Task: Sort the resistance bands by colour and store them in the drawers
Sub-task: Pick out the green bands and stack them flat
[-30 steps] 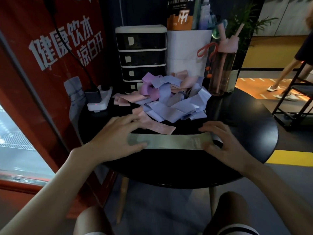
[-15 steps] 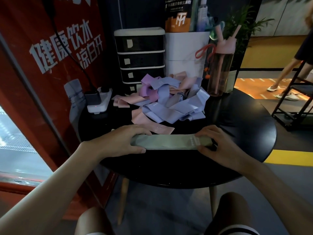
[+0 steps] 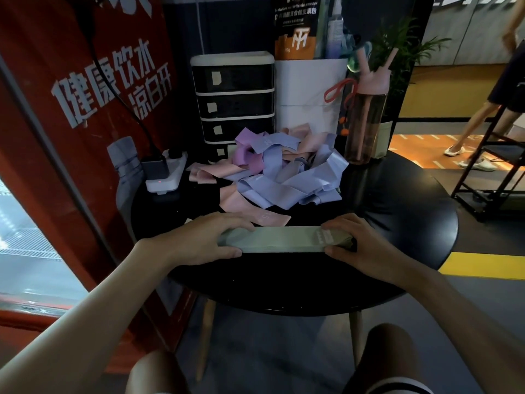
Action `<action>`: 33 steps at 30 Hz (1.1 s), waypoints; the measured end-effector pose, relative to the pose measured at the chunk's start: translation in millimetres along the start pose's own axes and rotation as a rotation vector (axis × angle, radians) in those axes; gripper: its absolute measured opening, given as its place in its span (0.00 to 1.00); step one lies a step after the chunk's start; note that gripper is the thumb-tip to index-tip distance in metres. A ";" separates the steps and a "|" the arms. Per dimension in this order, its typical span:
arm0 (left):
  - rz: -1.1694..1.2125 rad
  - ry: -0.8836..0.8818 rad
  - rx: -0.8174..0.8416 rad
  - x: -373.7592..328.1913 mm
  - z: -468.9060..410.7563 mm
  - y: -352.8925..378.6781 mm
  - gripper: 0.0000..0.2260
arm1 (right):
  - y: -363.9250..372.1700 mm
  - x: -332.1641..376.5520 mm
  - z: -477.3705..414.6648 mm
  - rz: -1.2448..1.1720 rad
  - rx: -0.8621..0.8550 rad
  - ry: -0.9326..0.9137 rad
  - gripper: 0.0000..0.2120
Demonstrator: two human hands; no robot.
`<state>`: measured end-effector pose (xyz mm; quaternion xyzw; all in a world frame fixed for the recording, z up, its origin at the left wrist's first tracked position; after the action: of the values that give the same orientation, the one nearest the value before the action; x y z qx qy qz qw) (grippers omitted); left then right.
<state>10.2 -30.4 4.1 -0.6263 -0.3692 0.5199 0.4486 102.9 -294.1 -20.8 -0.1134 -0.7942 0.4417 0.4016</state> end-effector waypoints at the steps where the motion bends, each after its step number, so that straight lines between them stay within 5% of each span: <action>1: -0.012 -0.001 0.012 -1.2 -0.2 -0.2 0.25 | 0.3 0.1 -0.1 0.002 0.004 0.002 0.18; 4: -0.063 -0.009 0.028 -7.8 -4.1 -1.5 0.26 | -2.6 1.4 -0.1 -0.036 -0.002 0.013 0.19; 11: -0.055 0.019 -0.382 -60.8 -65.5 -10.9 0.20 | -36.5 -30.4 -36.9 -0.128 -0.246 0.213 0.14; 20: -0.161 -0.111 -0.164 -64.4 -126.5 47.3 0.24 | -24.8 -77.2 -88.9 0.168 -0.087 0.399 0.17; 33: -0.159 -0.132 -0.118 -64.0 -124.4 49.5 0.24 | -11.5 -74.1 -102.8 0.151 -0.041 0.407 0.18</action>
<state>120.3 -128.1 -15.2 -0.5847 -0.4764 0.5002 0.4253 229.1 -277.7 -22.0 -0.2675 -0.6946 0.4223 0.5172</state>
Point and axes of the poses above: each hand's wrist, its own z-axis away from the middle knuckle, its own y-axis out of the palm, x = y × z, the point moved 7 cm from there along -z, towards the middle knuckle, and after that the axes turned 4 degrees about -x, right-handed, at the moved point
